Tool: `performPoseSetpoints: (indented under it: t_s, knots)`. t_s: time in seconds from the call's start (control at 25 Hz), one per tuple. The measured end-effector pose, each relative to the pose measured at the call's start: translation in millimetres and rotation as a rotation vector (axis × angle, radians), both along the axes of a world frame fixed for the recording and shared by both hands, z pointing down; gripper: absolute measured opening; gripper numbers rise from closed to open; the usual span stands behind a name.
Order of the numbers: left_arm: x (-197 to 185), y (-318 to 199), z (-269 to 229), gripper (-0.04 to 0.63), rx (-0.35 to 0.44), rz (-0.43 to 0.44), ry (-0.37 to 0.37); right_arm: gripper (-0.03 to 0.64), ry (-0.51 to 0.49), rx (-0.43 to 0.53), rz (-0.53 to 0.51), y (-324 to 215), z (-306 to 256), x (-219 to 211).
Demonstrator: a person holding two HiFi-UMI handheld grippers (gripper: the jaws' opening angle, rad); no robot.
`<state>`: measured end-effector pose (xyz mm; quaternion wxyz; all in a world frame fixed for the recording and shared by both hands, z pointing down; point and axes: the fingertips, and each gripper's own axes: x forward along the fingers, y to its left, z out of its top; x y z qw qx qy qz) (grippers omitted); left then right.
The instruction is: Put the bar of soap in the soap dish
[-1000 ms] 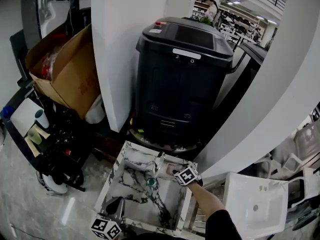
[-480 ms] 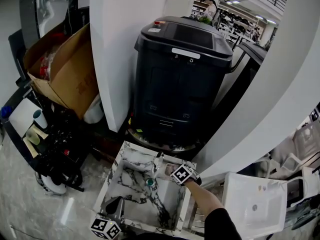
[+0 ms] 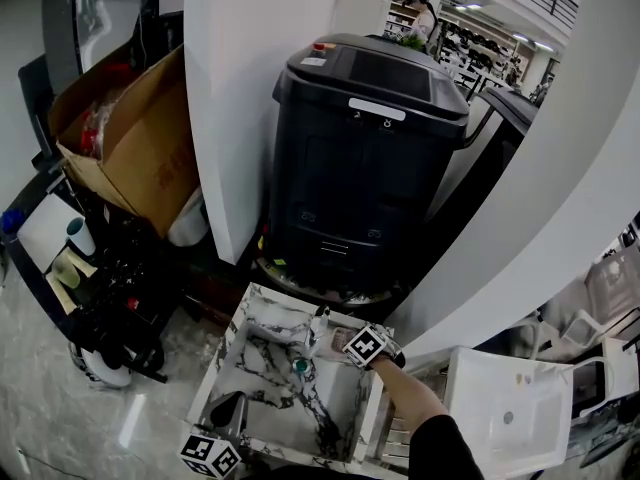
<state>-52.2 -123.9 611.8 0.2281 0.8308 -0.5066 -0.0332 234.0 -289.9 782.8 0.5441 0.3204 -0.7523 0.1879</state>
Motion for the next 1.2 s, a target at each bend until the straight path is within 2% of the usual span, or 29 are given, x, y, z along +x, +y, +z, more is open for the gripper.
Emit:
performPoseSetpoints:
  t_s: [0.2,0.32,0.72,0.8,1.04,1.2]
  knots:
    - [0,-2,0,0.054,0.0,0.007,0.002,0.154,-0.021,-0.052,0.005,8,-3,-2]
    - [0,-4,-1,0.054,0.002,0.012,0.002,0.16,-0.01,0.012,-0.014,-5,-9,0]
    - [3,-6,-1,0.054,0.01,0.032,0.009,0.181,-0.048,0.068,-0.004,-7,-24,-2]
    - [6,-6,-2,0.054,0.012,0.039,0.013,0.213,-0.057,0.093,-0.002,-8,-28,-3]
    - [8,-6,-4,0.054,0.013,0.062,0.018,0.213,-0.127,0.143,0.059,-6,-46,-4]
    - [12,-9,-5,0.054,0.023,0.087,0.018,0.21,-0.192,0.215,0.135,-6,-68,0]
